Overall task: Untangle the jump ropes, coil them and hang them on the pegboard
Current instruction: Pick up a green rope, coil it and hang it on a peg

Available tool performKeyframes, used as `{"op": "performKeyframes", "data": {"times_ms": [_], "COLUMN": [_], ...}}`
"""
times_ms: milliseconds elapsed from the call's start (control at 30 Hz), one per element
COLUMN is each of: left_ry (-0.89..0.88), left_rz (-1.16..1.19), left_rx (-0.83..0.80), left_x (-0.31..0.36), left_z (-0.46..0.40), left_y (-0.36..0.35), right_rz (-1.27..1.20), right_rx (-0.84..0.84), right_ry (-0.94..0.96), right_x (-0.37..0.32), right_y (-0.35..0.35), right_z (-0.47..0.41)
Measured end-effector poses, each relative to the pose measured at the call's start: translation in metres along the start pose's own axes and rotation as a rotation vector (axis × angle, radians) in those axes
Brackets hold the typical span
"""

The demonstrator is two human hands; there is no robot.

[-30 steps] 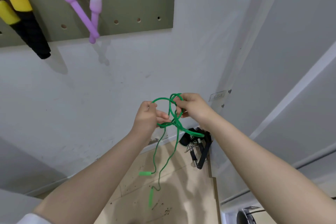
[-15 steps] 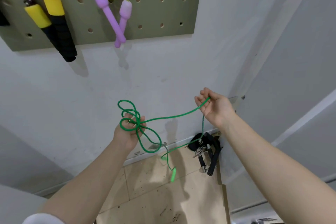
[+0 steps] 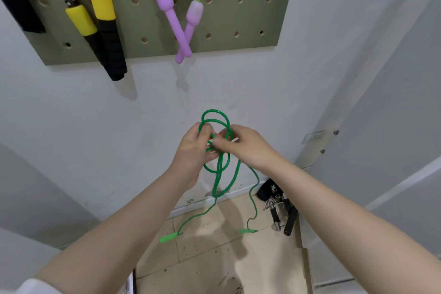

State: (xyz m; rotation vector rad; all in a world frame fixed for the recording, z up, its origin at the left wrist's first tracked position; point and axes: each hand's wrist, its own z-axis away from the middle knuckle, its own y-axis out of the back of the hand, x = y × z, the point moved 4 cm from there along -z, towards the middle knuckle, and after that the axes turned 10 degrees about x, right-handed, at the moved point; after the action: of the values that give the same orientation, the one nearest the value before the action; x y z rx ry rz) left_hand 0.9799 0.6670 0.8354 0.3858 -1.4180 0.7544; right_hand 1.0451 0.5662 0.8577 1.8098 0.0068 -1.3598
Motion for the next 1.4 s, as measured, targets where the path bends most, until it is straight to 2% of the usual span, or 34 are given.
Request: {"op": "performKeyframes", "data": {"times_ms": [100,200,300,400,500,567,633,700,767,833,900,967,1033,1100,1200,1300,1400], "left_ry": [-0.067,-0.179,-0.19,-0.231,-0.231,-0.204,-0.135,-0.01,0.115,0.168,0.093,0.078,0.162,0.15,-0.067,-0.145,-0.179], "left_rz": [0.003,-0.174,-0.233,-0.363,-0.508,-0.549,-0.544,-0.538,-0.602,-0.788,-0.846,-0.609,-0.421,-0.39,-0.569,-0.858,-1.093], "left_rx": [0.03,0.04,0.07,0.114,0.085,0.033,0.079,0.192,0.211,0.117,0.001,-0.257,-0.541,-0.663,-0.567,-0.485,-0.411], "left_x": [0.01,0.015,0.016,0.015,0.013,0.012,0.006,-0.006,-0.02,-0.03,-0.026,-0.016,-0.014,-0.017,-0.024,-0.034,-0.046], "left_z": [-0.006,-0.01,-0.017,-0.034,-0.046,-0.049,-0.057,-0.069,-0.077,-0.076,-0.066,-0.045,-0.018,-0.003,-0.016,-0.036,-0.052], "left_y": [0.01,0.021,0.039,0.065,0.084,0.089,0.099,0.118,0.13,0.128,0.108,0.072,0.039,0.023,0.031,0.056,0.084], "right_rz": [0.193,0.352,0.368,0.023,-0.282,-0.397,-0.703,-1.071,-1.243,-1.373,-1.527,-1.698,-1.823,-1.879,-1.938,-2.024,-2.183], "right_rx": [-0.063,-0.054,-0.012,0.044,0.083,0.193,0.286,0.253,0.147,0.035,-0.019,-0.014,0.037,0.107,0.258,0.404,0.424], "right_ry": [-0.026,-0.061,-0.038,-0.128,-0.201,-0.262,-0.374,-0.478,-0.508,-0.485,-0.475,-0.504,-0.537,-0.541,-0.545,-0.548,-0.554], "right_x": [0.006,0.007,-0.001,-0.004,-0.005,-0.005,-0.003,-0.002,-0.005,-0.01,-0.019,-0.027,-0.035,-0.041,-0.043,-0.03,-0.012], "right_y": [-0.011,-0.017,-0.018,-0.011,-0.006,0.0,0.007,0.013,0.015,0.011,0.001,-0.008,-0.014,-0.017,-0.011,0.002,0.006], "right_z": [-0.009,-0.021,-0.033,-0.038,-0.043,-0.047,-0.05,-0.051,-0.048,-0.046,-0.045,-0.047,-0.05,-0.052,-0.05,-0.049,-0.052]}}
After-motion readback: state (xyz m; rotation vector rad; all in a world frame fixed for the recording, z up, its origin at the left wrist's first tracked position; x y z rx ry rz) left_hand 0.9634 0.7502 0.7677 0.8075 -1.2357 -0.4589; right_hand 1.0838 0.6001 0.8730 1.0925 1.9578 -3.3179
